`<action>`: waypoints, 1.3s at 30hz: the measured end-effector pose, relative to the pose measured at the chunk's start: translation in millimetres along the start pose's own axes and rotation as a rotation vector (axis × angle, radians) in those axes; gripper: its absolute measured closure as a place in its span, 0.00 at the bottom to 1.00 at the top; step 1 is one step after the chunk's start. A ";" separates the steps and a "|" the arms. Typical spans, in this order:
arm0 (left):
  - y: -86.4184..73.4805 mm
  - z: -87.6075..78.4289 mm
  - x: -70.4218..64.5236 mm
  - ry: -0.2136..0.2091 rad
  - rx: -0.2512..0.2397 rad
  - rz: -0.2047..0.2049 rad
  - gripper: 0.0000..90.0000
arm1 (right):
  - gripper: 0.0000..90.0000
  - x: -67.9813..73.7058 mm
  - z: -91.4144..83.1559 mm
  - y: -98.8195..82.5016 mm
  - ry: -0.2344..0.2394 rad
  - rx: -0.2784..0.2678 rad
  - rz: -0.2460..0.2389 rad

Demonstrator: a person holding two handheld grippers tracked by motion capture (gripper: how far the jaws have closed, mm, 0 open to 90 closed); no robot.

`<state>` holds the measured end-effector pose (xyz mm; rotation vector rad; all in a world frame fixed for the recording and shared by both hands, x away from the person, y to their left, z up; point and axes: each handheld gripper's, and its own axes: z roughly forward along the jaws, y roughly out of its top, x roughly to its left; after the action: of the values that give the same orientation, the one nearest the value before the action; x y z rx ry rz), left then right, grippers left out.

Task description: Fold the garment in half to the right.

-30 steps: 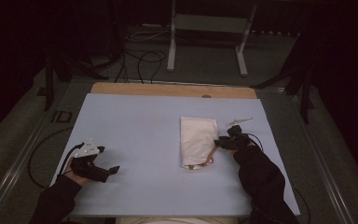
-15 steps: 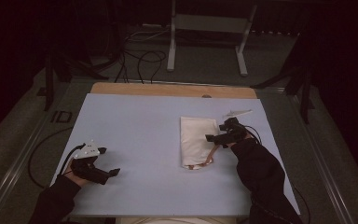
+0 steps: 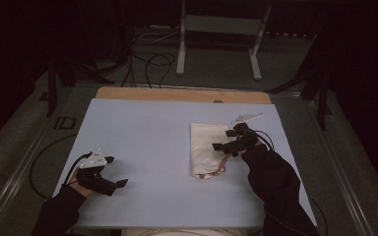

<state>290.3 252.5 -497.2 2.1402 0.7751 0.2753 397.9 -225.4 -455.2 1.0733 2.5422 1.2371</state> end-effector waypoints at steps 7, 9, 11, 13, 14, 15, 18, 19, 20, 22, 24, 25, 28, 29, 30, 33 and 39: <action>-0.1 -1.8 -1.2 0.001 -0.004 0.005 0.00 | 0.11 9.5 -8.8 -6.5 0.007 -0.042 -0.032; 0.5 -1.5 -1.2 0.001 -0.006 0.004 0.00 | 0.11 12.8 -14.2 -8.1 0.013 -0.064 -0.048; 0.7 -1.1 -1.3 -0.001 -0.004 0.007 0.00 | 0.11 15.8 -19.3 -10.5 0.023 -0.082 -0.057; 0.6 -1.1 -1.5 -0.001 -0.004 0.006 0.00 | 0.11 19.7 -24.4 -13.8 0.018 -0.090 -0.066; 0.6 -1.3 -1.5 0.000 -0.004 0.005 0.00 | 0.11 21.2 -26.6 -15.8 0.016 -0.101 -0.071; 0.7 -1.5 -1.6 0.001 -0.005 0.005 0.00 | 0.11 23.0 -29.1 -18.1 0.016 -0.110 -0.071; 1.1 -2.0 -2.0 0.001 -0.007 0.005 0.00 | 0.11 26.4 -35.1 -25.8 0.018 -0.134 -0.074; 1.2 -2.0 -2.2 0.000 -0.007 0.006 0.00 | 0.11 28.0 -36.6 -28.5 0.014 -0.134 -0.078; 1.4 -2.0 -2.4 -0.001 -0.008 0.006 0.00 | 0.11 29.0 -37.9 -31.4 0.010 -0.130 -0.081; 1.7 -1.8 -2.7 -0.002 -0.007 0.008 0.00 | 0.11 30.2 -40.1 -37.6 0.008 -0.131 -0.081; 1.9 -1.9 -2.9 -0.006 -0.010 0.007 0.00 | 0.11 30.9 -42.0 -44.6 0.014 -0.131 -0.071; 2.1 -2.0 -3.1 -0.006 -0.012 0.006 0.00 | 0.11 30.9 -42.7 -48.4 0.014 -0.134 -0.075; 2.5 -3.0 -3.2 -0.004 -0.014 0.006 0.00 | 0.11 31.9 -43.8 -60.4 0.021 -0.124 -0.078; 2.6 -3.2 -3.3 -0.004 -0.014 0.008 0.00 | 0.11 32.6 -44.2 -64.5 0.030 -0.125 -0.064; 2.6 -3.2 -3.4 -0.005 -0.014 0.009 0.00 | 0.11 33.0 -44.3 -68.6 0.035 -0.124 -0.067; 2.4 -2.9 -3.7 -0.006 -0.013 0.010 0.00 | 0.10 34.6 -44.4 -80.7 0.021 -0.120 -0.066; 2.0 -3.6 -3.5 -0.006 -0.017 0.009 0.00 | 0.11 33.4 -44.8 -104.6 -0.017 -0.112 -0.046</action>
<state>286.9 251.7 -493.1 2.1279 0.7581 0.2795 298.6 -276.2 -495.3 0.9913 2.4381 1.3350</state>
